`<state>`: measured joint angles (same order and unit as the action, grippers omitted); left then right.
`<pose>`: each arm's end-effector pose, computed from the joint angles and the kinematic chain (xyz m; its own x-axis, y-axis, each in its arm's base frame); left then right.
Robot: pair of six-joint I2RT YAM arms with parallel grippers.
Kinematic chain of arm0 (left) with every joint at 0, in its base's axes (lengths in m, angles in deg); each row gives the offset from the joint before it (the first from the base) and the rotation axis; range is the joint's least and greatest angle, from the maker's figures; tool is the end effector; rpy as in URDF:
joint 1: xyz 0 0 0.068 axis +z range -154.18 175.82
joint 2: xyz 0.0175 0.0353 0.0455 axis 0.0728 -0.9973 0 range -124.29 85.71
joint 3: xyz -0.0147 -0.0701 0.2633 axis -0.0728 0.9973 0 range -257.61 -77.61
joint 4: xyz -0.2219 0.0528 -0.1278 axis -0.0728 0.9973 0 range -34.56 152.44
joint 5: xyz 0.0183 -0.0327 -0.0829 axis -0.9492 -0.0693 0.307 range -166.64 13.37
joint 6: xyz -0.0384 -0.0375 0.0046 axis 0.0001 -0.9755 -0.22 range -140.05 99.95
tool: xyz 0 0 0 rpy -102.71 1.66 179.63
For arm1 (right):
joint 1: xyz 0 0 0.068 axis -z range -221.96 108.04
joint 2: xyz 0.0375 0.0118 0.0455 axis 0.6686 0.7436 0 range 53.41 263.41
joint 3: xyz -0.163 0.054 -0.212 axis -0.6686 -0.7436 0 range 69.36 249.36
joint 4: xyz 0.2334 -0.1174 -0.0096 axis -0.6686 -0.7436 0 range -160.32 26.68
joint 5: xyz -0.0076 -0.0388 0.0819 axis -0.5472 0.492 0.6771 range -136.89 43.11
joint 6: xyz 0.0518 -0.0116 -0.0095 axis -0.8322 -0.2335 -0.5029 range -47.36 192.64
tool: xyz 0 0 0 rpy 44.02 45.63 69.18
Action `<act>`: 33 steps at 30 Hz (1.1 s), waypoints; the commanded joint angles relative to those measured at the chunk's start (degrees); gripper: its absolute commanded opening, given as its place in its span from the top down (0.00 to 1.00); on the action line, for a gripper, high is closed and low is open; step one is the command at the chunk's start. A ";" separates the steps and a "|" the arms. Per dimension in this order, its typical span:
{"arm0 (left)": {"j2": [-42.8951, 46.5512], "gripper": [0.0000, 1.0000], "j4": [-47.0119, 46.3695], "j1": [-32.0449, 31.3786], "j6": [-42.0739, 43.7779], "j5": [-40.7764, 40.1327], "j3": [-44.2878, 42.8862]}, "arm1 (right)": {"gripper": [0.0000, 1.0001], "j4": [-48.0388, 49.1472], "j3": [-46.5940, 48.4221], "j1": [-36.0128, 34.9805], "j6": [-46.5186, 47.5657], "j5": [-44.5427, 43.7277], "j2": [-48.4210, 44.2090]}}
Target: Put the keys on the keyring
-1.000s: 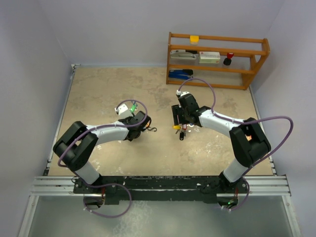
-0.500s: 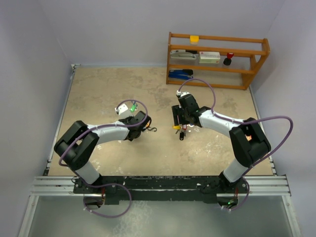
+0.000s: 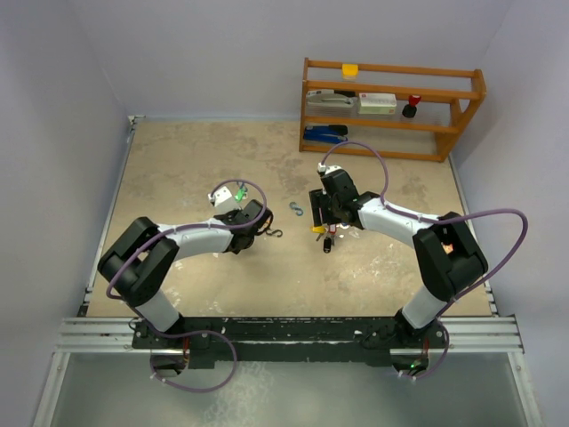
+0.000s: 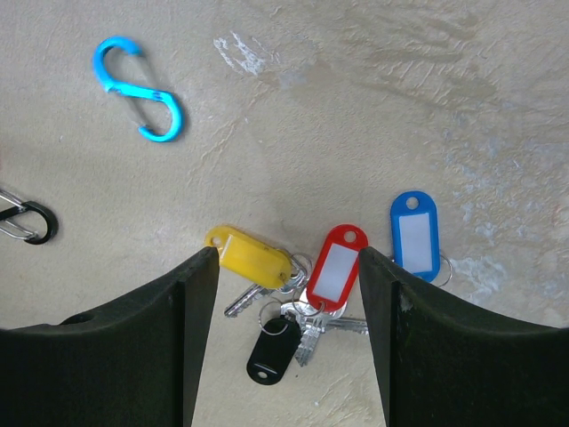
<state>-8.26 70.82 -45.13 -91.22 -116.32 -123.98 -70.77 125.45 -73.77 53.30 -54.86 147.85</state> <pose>0.2369 -0.1756 0.1462 -0.4872 -0.5417 -0.6850 -0.5447 0.8016 -0.2466 0.2967 0.1780 0.1935 -0.7204 -0.0610 -0.6909 -0.2133 0.9673 0.1371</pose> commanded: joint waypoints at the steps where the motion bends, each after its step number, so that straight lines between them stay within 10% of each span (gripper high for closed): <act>1: 1.78 1.00 1.29 0.01 2.12 -1.23 -0.86 | 0.33 -0.01 0.06 0.17 -0.42 -0.65 -2.67; 15: 6.09 0.99 5.42 0.03 7.23 -3.87 -4.60 | 0.33 -0.03 0.24 0.17 -0.41 -0.71 -2.85; 33: 3.57 0.75 3.36 0.05 10.29 1.89 -5.76 | 0.33 -0.34 0.42 0.18 -0.27 -0.74 -3.64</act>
<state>-3.81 75.78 -45.13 -81.34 -116.25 -128.40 -70.81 125.45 -73.77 53.30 -54.88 146.32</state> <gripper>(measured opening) 0.239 0.673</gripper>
